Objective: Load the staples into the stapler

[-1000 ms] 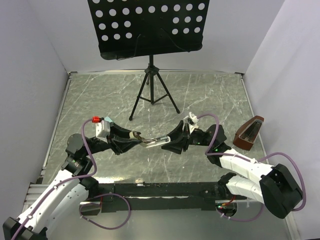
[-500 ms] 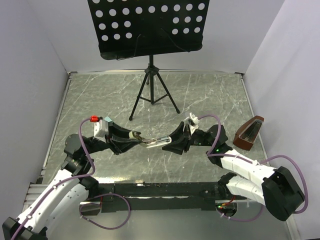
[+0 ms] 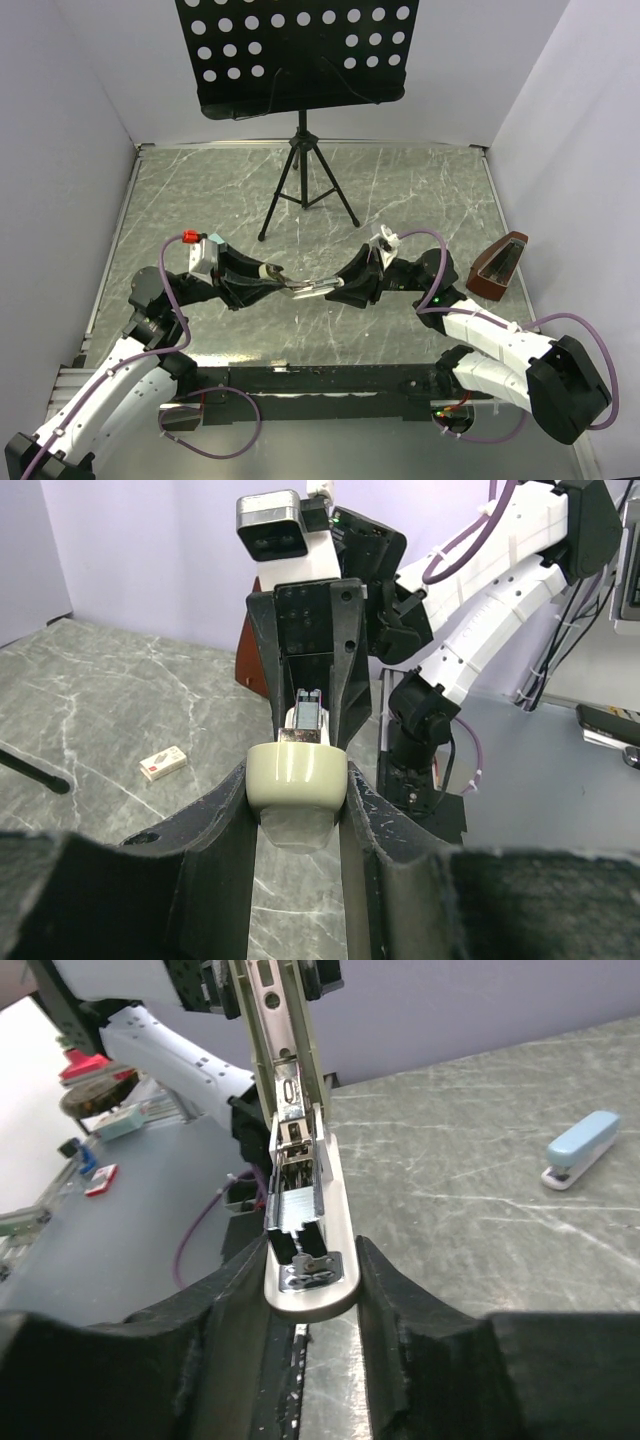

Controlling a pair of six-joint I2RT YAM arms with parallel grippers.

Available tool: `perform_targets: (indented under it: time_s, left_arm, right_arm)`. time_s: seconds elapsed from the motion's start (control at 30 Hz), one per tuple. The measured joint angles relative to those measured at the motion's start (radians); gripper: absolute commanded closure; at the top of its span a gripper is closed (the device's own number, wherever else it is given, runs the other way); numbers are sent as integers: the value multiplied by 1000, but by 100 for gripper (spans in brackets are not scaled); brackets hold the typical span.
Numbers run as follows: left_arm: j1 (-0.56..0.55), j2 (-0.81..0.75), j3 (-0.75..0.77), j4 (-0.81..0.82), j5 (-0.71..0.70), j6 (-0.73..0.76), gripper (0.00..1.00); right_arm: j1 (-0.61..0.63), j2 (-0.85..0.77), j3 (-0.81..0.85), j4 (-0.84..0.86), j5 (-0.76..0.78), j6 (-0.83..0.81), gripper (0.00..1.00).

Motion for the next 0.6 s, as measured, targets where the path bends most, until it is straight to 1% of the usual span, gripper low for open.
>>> perform_targets:
  time_s: [0.03,0.1,0.13,0.2,0.23,0.27,0.37,0.5,0.6]
  left_arm:
    - [0,0,1,0,4,0,99]
    - [0,0,3,-5,11,2,99]
    - [0,1,7,-11,13,5,99]
    - [0,7,25,-38,21,21,99]
    - [0,11,37,-58,23,31,99]
    - [0,16,53,-87,26,47,99]
    - [-1,55,138,-220,33,120,99]
    - [-4,145,266,-420,54,242,99]
    - [-8,209,317,-559,66,330,99]
  right_arm:
    - [0,0,0,0,-6,2,68]
    - [0,0,0,0,-14,6,76]
    - [0,0,0,0,-15,5,83]
    - [0,0,1,-1,-18,3,90]
    - [0,0,5,-5,-20,2,97]
    - [0,0,9,-13,-21,-2,100]
    - [0,-4,27,-63,-21,-28,100]
    - [-2,-9,53,-158,-7,-76,100]
    - [-2,-15,71,-241,5,-122,100]
